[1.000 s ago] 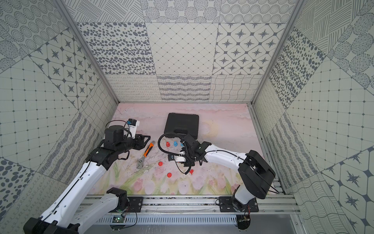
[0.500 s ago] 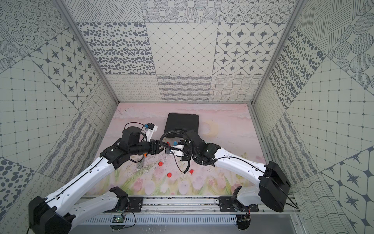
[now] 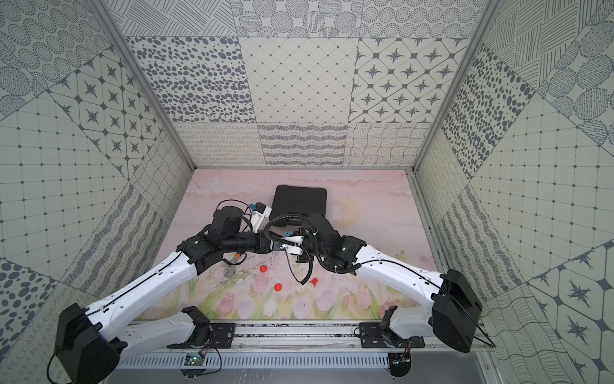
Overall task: Close the stamp cap
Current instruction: Pick up the stamp from the center of the board.
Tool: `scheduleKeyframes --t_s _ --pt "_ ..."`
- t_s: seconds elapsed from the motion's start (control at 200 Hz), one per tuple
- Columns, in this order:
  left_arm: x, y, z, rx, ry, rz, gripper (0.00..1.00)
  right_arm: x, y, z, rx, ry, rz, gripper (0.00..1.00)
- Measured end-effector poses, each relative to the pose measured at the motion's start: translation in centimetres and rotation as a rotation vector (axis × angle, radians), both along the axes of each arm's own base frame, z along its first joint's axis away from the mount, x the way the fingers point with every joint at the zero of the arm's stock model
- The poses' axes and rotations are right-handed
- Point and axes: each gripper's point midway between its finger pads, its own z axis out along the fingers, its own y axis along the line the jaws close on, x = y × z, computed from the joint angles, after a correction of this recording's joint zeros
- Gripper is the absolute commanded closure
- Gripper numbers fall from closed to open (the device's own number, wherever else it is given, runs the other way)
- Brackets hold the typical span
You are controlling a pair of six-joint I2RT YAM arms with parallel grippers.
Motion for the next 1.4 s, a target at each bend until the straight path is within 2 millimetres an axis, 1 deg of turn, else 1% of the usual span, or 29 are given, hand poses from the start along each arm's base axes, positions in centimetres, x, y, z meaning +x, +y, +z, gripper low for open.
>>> scheduleKeyframes --t_s 0.51,0.625,1.031,1.201,1.401 --pt "-0.4 -0.5 0.7 -0.040 0.000 -0.022 0.69 -0.3 -0.5 1.1 0.035 -0.028 -0.006 0.83" --pt "-0.6 -0.6 1.2 -0.056 -0.013 -0.033 0.64 -0.5 -0.6 1.6 0.046 -0.036 -0.005 0.83" --pt "-1.1 -0.9 1.7 -0.080 -0.015 -0.071 0.63 -0.5 -0.5 2.3 0.068 -0.050 -0.002 0.83" --pt "-1.3 -1.1 2.0 -0.077 -0.021 -0.094 0.70 -0.8 -0.4 3.0 0.088 -0.065 0.006 0.83" --pt "-1.3 -1.0 2.0 -0.065 -0.023 -0.095 0.83 -0.9 -0.3 3.1 0.088 -0.067 0.008 0.82"
